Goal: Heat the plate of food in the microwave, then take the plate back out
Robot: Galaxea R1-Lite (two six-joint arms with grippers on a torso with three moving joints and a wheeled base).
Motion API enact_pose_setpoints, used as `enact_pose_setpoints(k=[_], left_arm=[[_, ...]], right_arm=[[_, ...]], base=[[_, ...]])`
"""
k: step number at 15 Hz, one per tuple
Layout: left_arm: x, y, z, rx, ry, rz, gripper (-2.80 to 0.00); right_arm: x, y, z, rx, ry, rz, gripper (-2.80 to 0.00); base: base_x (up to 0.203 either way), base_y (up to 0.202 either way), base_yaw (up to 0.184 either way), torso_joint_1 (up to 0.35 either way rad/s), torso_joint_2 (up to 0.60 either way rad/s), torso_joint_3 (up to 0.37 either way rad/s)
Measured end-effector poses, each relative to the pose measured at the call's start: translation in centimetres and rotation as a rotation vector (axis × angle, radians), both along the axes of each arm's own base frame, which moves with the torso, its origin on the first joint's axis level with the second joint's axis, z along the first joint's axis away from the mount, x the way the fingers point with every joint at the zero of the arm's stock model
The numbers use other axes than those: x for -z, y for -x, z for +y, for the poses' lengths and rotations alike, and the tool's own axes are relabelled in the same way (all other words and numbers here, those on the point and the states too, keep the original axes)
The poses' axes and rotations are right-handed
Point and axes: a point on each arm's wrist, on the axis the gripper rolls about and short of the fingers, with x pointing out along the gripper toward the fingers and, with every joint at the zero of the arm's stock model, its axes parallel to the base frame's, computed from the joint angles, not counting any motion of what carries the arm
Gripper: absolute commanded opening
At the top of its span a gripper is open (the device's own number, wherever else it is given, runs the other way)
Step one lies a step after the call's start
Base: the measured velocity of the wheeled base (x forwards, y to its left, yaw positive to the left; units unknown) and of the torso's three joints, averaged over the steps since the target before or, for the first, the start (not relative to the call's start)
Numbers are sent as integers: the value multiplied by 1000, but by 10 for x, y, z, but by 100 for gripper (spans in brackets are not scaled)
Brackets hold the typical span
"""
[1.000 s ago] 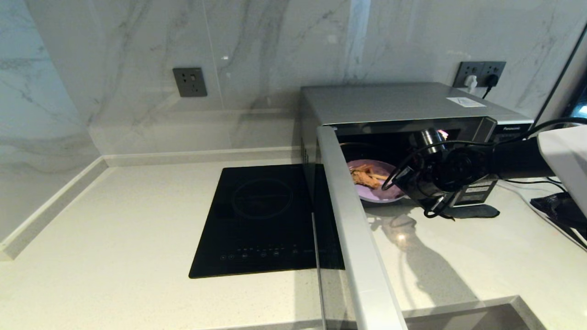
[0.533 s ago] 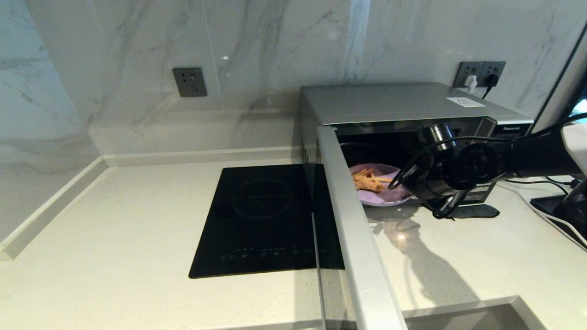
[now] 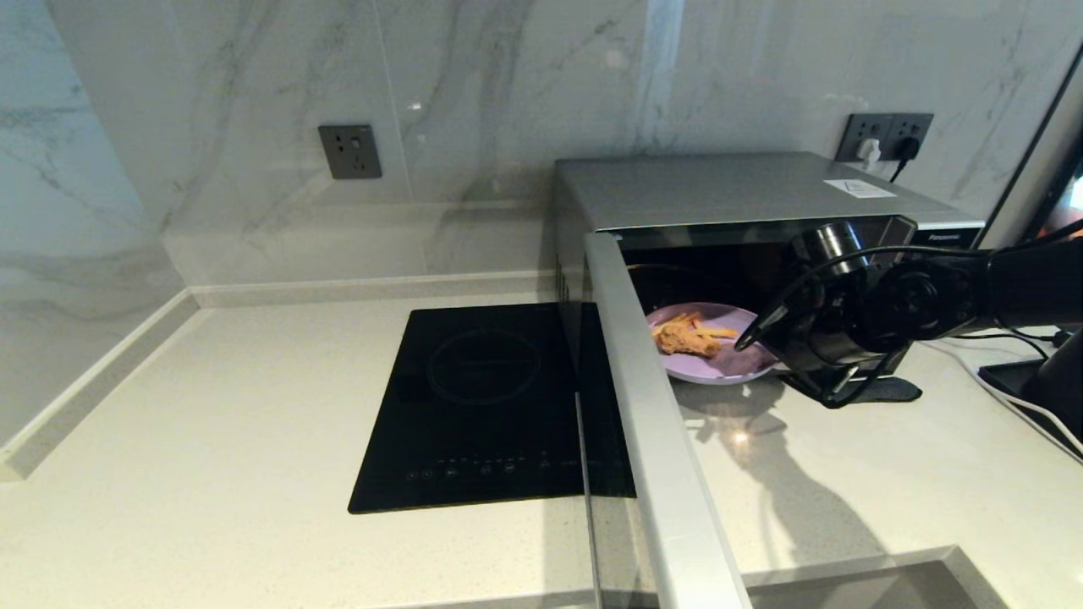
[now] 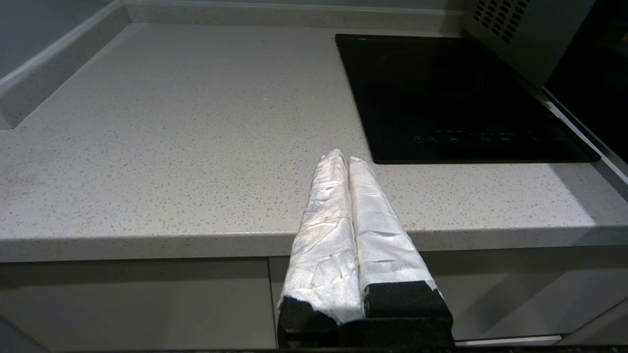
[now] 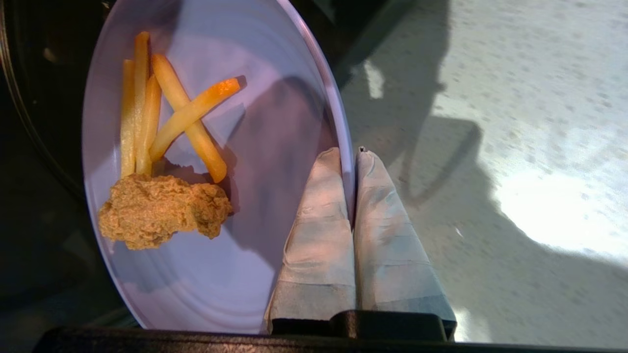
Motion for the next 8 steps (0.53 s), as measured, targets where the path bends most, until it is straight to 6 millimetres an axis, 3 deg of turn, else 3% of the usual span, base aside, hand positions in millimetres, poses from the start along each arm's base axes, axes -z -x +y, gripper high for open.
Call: enact_pose_setpoints(k=[4, 8], left_arm=[[0, 0, 0, 0, 0, 0, -280], [0, 0, 0, 0, 0, 0, -280]], right_arm=[[-9, 22, -9, 12, -2, 5, -280], [-26, 60, -18, 17, -4, -9, -280]], base=[[0, 0, 0, 0, 0, 0], [0, 0, 0, 0, 0, 0]])
